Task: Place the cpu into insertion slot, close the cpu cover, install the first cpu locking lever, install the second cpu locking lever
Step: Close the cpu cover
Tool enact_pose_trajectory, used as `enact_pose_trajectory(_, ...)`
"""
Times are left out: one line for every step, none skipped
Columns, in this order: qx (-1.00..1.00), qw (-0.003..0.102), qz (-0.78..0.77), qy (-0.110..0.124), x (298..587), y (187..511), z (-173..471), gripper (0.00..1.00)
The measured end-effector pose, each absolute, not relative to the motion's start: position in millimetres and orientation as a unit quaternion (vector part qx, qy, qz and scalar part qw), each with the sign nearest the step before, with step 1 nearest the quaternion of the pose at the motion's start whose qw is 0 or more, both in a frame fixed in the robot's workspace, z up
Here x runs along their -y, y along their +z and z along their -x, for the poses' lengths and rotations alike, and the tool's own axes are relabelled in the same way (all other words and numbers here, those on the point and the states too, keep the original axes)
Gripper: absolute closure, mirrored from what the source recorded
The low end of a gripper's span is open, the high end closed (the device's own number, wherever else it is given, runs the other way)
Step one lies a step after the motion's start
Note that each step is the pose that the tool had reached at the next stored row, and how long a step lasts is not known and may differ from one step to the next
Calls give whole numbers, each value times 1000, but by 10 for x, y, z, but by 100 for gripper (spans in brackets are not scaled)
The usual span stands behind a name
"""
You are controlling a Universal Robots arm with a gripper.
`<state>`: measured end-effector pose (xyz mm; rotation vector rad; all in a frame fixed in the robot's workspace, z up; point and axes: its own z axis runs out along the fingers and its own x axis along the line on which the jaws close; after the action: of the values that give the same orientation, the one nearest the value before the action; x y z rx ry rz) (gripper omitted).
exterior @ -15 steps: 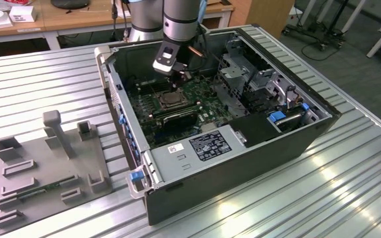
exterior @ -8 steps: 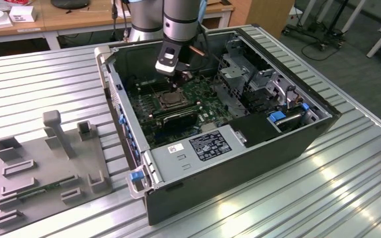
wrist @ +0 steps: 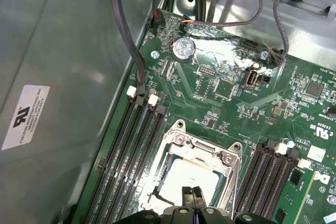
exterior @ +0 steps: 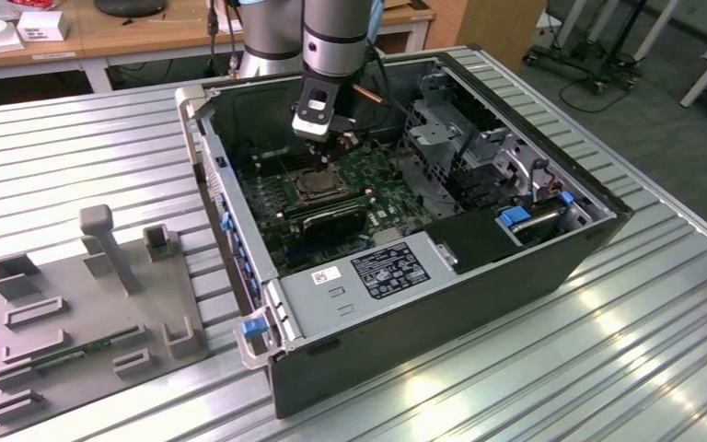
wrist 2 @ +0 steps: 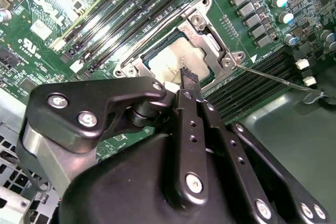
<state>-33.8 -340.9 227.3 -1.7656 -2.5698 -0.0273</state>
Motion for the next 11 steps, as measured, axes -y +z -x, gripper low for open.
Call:
enact_pose_trajectory(824,12,566,-9,3408,2273,338,89)
enact_pose_trajectory(824,12,566,-9,3409,2273,338,89)
enact_pose_trajectory(825,12,566,-9,3408,2273,337,89)
enact_pose_trajectory(826,12,564,-9,3409,2273,338,89)
enact_pose_trajectory(828,12,560,-9,3408,2273,338,89)
enact_pose_trajectory(831,12,556,-9,3408,2273,338,89)
enact_pose_trajectory(834,12,551,-9,3408,2273,338,89)
enact_pose_trajectory(838,12,546,-8,3408,2272,338,89)
enact_pose_trajectory(842,12,540,-8,3408,2272,338,89)
enact_pose_trajectory(846,12,533,-8,3408,2272,338,89)
enact_pose_trajectory(850,12,526,-8,3408,2272,338,89)
